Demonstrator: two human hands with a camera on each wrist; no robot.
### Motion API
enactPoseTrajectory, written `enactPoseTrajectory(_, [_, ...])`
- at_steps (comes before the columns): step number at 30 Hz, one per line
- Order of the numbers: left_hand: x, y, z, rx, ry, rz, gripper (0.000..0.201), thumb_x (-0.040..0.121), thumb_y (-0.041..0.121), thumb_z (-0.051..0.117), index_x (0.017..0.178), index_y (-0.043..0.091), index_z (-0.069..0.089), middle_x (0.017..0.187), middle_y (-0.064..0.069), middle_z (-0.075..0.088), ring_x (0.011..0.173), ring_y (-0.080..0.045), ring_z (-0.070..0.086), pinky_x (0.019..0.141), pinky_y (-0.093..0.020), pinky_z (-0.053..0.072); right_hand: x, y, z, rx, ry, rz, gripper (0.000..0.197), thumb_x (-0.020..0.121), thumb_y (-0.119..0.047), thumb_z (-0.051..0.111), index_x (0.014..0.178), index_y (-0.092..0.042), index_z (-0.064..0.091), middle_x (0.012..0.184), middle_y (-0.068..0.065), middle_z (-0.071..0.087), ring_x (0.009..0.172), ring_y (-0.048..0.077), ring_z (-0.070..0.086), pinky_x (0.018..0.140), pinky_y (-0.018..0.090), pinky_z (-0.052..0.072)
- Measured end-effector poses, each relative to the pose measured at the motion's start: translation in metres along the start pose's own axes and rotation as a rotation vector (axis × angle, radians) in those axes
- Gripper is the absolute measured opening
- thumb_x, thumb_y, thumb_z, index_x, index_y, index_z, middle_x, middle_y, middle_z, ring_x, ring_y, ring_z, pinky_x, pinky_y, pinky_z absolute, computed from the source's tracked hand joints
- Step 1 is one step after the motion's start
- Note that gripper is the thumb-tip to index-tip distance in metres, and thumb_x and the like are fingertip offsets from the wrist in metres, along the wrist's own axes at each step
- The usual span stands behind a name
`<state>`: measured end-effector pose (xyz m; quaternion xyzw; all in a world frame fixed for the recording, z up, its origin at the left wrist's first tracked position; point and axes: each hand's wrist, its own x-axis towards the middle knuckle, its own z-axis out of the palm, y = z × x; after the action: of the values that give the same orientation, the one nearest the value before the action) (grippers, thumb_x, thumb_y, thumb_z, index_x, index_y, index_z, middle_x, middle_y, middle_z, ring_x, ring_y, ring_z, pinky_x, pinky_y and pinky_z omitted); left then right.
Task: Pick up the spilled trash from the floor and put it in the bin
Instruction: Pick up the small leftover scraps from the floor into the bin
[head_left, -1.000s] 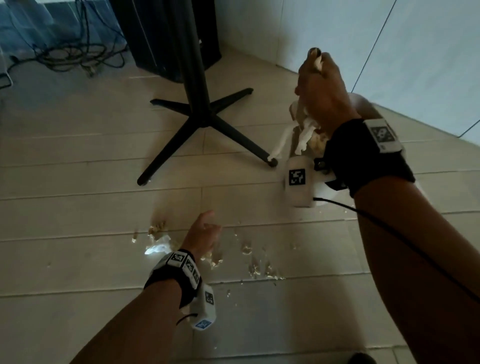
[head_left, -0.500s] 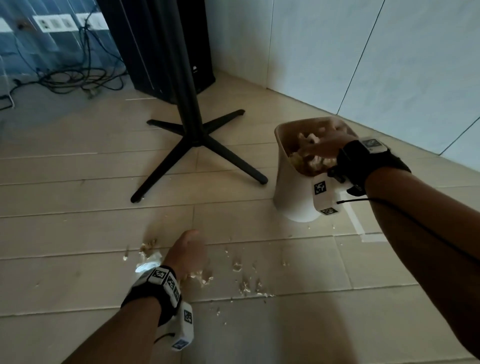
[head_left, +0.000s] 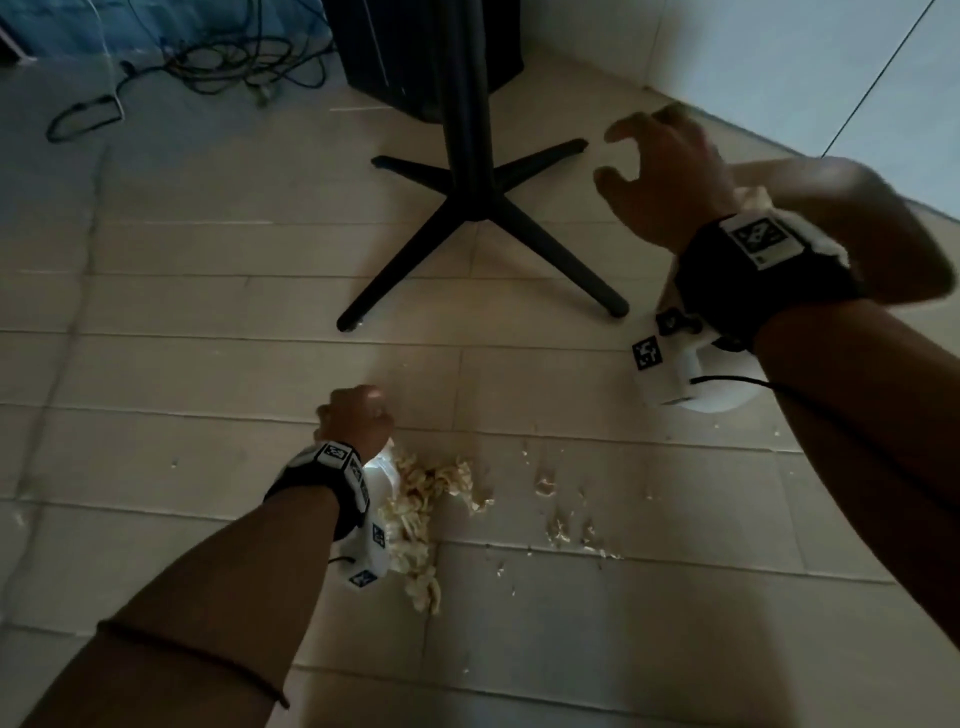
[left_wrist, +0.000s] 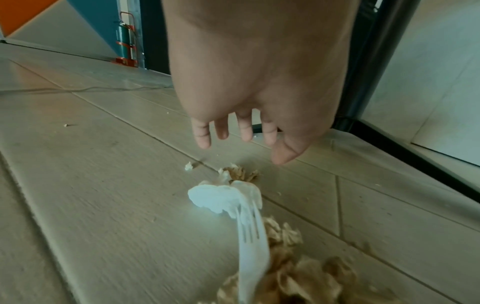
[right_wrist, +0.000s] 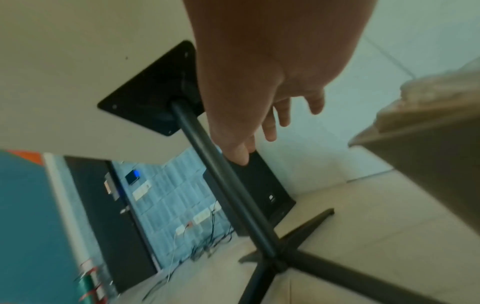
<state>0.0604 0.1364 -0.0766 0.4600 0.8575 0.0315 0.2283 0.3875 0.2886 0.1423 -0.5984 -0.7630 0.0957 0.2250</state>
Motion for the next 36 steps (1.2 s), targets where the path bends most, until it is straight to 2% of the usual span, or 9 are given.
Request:
enactPoseTrajectory(4, [0.022, -0.015, 0.009, -0.001, -0.058, -0.079, 0.062, 0.088, 0.048, 0.056, 0.145, 0.034, 0.037, 0.156, -0.009, 0.025, 0.141, -0.039, 0.026, 0.114, -0.047, 0.028, -0.023, -0.030, 0.061, 0.068, -0.063, -0.121, 0.032, 0.095, -0.029, 0.052, 0.125, -0.020, 0.062, 0.130, 0.009, 0.054, 0.121, 0.030, 0.050, 0.092, 0.039, 0.043])
enactPoseTrajectory(8, [0.031, -0.016, 0.021, -0.002, -0.132, -0.052, 0.063, 0.095, 0.043, 0.047, 0.152, 0.034, 0.023, 0.162, -0.010, 0.017, 0.144, -0.040, 0.024, 0.118, -0.046, 0.024, -0.065, -0.036, 0.134, 0.155, -0.365, -0.073, 0.031, 0.094, -0.035, 0.054, 0.123, -0.024, 0.061, 0.125, 0.007, 0.055, 0.117, 0.030, 0.056, 0.095, 0.040, 0.048])
enactPoseTrajectory(15, [-0.013, -0.017, 0.043, -0.010, -0.095, 0.064, 0.053, 0.092, 0.050, 0.033, 0.141, 0.033, 0.045, 0.156, -0.001, 0.033, 0.142, -0.030, 0.030, 0.115, -0.050, 0.030, -0.172, -0.062, 0.231, 0.127, -0.952, 0.065, 0.078, 0.081, -0.053, 0.071, 0.147, -0.035, 0.034, 0.146, 0.004, 0.036, 0.131, 0.033, 0.044, 0.106, 0.049, 0.042])
enactPoseTrajectory(20, [-0.068, -0.022, 0.060, 0.045, -0.082, 0.183, 0.066, 0.087, 0.064, 0.036, 0.148, 0.039, 0.030, 0.158, 0.003, 0.026, 0.146, -0.024, 0.022, 0.113, -0.046, 0.031, -0.204, -0.083, 0.262, 0.174, -0.963, 0.168, 0.079, 0.084, -0.035, 0.072, 0.149, -0.030, 0.028, 0.152, 0.007, 0.024, 0.134, 0.037, 0.039, 0.107, 0.047, 0.043])
enactPoseTrajectory(23, [-0.087, -0.027, 0.068, 0.053, -0.079, 0.234, 0.091, 0.068, 0.075, 0.019, 0.152, 0.039, 0.021, 0.160, 0.002, 0.023, 0.148, -0.025, 0.019, 0.114, -0.047, 0.029, -0.199, -0.082, 0.259, 0.284, -0.994, 0.221, 0.063, 0.090, -0.025, 0.064, 0.147, -0.020, 0.038, 0.152, 0.010, 0.034, 0.137, 0.034, 0.037, 0.111, 0.040, 0.040])
enactPoseTrajectory(26, [-0.094, -0.026, 0.073, 0.136, -0.087, 0.252, 0.094, 0.071, 0.076, 0.036, 0.153, 0.039, 0.009, 0.162, 0.002, 0.016, 0.148, -0.027, 0.016, 0.112, -0.047, 0.030, -0.196, -0.075, 0.254, 0.545, -0.974, 0.456, 0.046, 0.095, -0.014, 0.054, 0.141, -0.010, 0.048, 0.142, 0.019, 0.050, 0.126, 0.036, 0.053, 0.103, 0.045, 0.049])
enactPoseTrajectory(29, [-0.097, -0.016, 0.081, 0.190, -0.063, 0.240, 0.077, 0.085, 0.053, 0.054, 0.150, 0.040, 0.016, 0.159, 0.000, 0.020, 0.142, -0.030, 0.024, 0.109, -0.047, 0.035, -0.197, -0.073, 0.249, 0.765, -1.000, 0.704, 0.044, 0.097, -0.002, 0.045, 0.140, -0.009, 0.049, 0.132, 0.020, 0.059, 0.116, 0.035, 0.062, 0.097, 0.045, 0.055])
enactPoseTrajectory(32, [-0.101, -0.005, 0.085, 0.151, -0.015, 0.284, 0.054, 0.088, 0.033, 0.054, 0.140, 0.031, 0.039, 0.146, -0.004, 0.034, 0.127, -0.032, 0.039, 0.100, -0.045, 0.043, -0.198, -0.067, 0.242, 0.856, -1.003, 0.771, 0.044, 0.100, 0.004, 0.041, 0.142, -0.007, 0.047, 0.135, 0.021, 0.058, 0.118, 0.037, 0.062, 0.092, 0.042, 0.055])
enactPoseTrajectory(36, [-0.095, 0.003, 0.083, 0.005, -0.119, 0.291, 0.039, 0.085, 0.009, 0.053, 0.123, 0.014, 0.055, 0.131, -0.014, 0.042, 0.112, -0.036, 0.050, 0.093, -0.043, 0.048, -0.205, -0.055, 0.228, 0.943, -0.946, 0.859, 0.046, 0.101, 0.006, 0.034, 0.142, -0.012, 0.047, 0.138, 0.013, 0.058, 0.117, 0.036, 0.062, 0.075, 0.034, 0.055])
